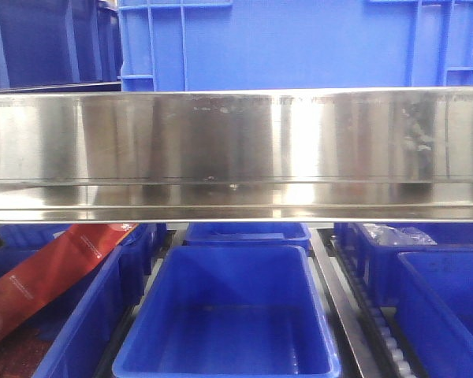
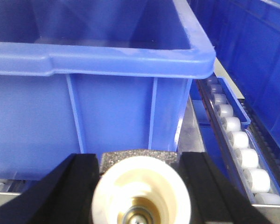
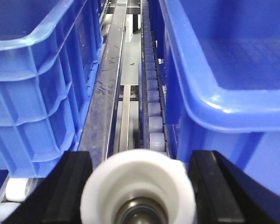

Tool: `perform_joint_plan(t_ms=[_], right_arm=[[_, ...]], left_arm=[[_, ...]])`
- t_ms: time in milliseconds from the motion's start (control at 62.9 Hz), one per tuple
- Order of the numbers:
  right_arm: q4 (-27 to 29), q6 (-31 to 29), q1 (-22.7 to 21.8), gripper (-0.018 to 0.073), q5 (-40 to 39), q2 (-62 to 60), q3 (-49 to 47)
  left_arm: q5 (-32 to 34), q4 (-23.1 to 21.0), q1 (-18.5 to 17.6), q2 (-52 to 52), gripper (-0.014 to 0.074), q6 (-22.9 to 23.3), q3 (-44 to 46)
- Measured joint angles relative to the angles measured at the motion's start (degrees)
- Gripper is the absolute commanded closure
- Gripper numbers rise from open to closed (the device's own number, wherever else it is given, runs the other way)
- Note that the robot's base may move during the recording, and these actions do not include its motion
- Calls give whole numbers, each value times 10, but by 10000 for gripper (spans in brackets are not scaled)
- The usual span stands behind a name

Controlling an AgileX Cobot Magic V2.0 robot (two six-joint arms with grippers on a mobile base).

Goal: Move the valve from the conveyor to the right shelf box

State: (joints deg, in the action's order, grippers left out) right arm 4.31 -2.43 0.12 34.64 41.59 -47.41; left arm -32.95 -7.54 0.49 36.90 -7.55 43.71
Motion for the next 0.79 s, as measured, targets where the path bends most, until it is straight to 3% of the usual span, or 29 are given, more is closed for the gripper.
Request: perform_joint_plan(t_ms=[381, 795], right_arm=[[0, 0, 0, 721, 0, 0, 0], [7, 0, 0, 721, 0, 0, 0]], left_arm=[[53, 0, 0, 0, 708, 0, 0], [53, -4, 0, 0, 708, 0, 0]])
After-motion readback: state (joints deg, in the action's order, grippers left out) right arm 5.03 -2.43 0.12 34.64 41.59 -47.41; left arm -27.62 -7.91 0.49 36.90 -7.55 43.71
